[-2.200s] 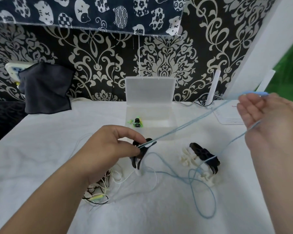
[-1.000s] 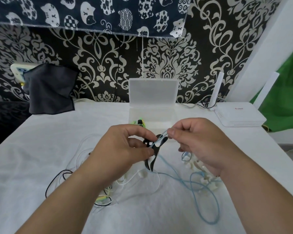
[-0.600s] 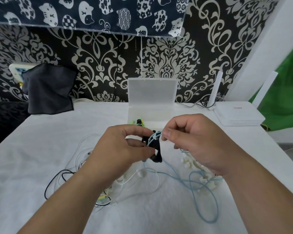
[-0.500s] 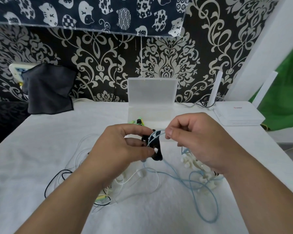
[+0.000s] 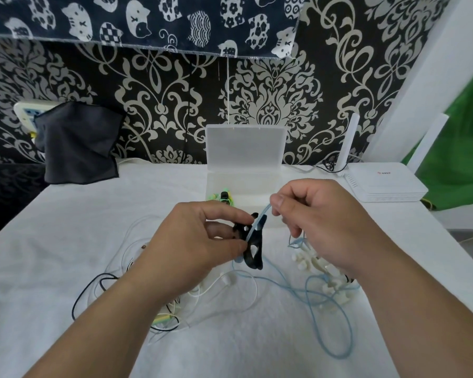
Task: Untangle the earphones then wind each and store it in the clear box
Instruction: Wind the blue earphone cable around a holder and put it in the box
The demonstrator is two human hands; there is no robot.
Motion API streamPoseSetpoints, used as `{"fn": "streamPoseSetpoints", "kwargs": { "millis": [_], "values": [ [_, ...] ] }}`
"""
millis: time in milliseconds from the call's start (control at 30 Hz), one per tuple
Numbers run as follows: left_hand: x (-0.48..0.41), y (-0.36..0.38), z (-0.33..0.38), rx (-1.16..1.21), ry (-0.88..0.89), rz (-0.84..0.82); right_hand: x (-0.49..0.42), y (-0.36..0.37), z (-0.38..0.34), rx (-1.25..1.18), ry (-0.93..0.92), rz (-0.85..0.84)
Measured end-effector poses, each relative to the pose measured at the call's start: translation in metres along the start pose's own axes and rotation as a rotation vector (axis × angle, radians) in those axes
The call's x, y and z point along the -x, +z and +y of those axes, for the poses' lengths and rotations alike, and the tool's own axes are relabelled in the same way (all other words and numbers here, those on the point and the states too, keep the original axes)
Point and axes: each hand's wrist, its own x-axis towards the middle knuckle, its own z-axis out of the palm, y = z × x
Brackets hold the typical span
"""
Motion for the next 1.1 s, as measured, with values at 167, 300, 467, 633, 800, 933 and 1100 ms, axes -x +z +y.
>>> {"fn": "streamPoseSetpoints", "kwargs": {
  "millis": [167, 300, 467, 633, 800, 933, 1100],
  "values": [
    [-0.002, 0.0, -0.002, 0.05, 0.013, -0.033, -0.004, 0.001, 0.007, -0.024, 0.049, 0.089],
    [-0.003, -0.002, -0.005, 0.074, 0.054, -0.069, -0.005, 0.002, 0.013, -0.074, 0.083, 0.11],
    [-0.001, -0.004, -0.003, 0.206, 0.089, -0.13, -0.009, 0.004, 0.021, -0.121, 0.12, 0.104],
    [0.0, -0.005, -0.003, 0.189, 0.112, -0.16, -0.01, 0.007, 0.021, -0.142, 0.108, 0.131],
    [-0.001, -0.002, -0.004, 0.188, 0.141, -0.172, -0.01, 0.007, 0.019, -0.27, 0.052, 0.128],
    [0.001, 0.006, -0.005, 0.345, 0.113, -0.203, -0.011, 0.01, 0.02, -0.279, 0.055, 0.131],
    [-0.002, 0.004, -0.008, 0.308, 0.185, -0.16, -0.011, 0.015, 0.019, -0.384, 0.094, 0.112]
  ]
}}
